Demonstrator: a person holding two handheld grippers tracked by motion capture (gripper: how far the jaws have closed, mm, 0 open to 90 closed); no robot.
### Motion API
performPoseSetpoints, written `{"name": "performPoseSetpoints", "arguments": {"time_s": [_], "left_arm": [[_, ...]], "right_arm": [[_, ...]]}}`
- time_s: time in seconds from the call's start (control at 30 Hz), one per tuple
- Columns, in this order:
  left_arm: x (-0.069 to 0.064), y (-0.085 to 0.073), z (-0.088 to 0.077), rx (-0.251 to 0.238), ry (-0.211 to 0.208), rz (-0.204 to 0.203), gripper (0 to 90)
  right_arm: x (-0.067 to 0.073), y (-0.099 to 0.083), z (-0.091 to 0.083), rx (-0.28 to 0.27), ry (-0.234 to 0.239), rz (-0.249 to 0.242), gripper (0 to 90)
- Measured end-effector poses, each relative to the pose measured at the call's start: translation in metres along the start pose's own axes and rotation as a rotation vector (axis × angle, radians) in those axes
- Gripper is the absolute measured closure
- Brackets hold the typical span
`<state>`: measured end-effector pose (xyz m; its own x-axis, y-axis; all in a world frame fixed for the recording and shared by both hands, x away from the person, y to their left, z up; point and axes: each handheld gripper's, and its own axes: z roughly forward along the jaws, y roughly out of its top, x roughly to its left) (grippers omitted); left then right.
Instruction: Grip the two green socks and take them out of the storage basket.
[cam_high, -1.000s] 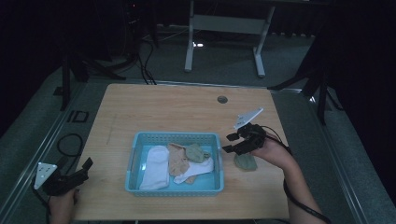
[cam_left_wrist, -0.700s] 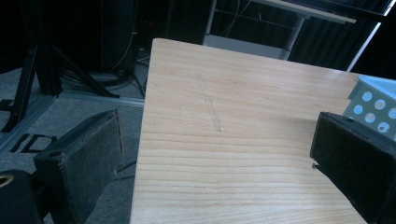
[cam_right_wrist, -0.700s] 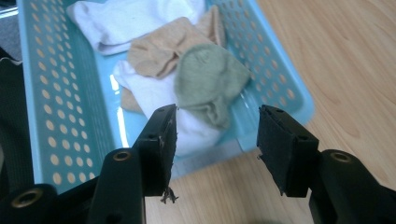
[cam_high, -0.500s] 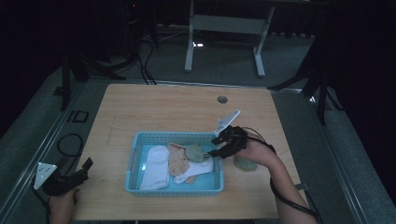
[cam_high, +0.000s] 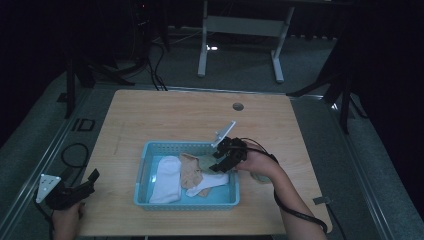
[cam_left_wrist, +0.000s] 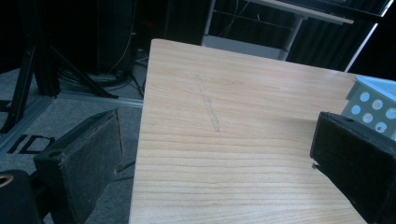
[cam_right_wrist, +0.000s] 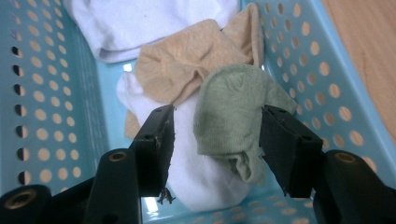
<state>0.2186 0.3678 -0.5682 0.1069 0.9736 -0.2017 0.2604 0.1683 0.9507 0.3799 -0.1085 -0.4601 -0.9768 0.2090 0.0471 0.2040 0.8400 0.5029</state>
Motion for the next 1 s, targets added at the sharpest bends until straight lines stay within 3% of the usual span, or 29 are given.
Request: {"name": "performPoseSetpoints", "arguments": {"time_s": [0.57, 0.9, 1.0], "left_arm": [[0.001, 0.000, 0.000, -0.001, -0.003, -0.004, 2.5], [0.001, 0.000, 0.000, -0.002, -0.004, -0.005, 2.5], [0.001, 0.000, 0.000, -0.001, -0.004, -0.003, 2.5]], "right_arm": [[-0.006, 0.007, 0.033, 0.077, -0.004, 0.008, 38.2], [-0.007, 0.009, 0.049, 0.149, -0.018, 0.006, 37.5], [-0.008, 0.009, 0.052, 0.167, -0.041, 0.004, 38.7]]}}
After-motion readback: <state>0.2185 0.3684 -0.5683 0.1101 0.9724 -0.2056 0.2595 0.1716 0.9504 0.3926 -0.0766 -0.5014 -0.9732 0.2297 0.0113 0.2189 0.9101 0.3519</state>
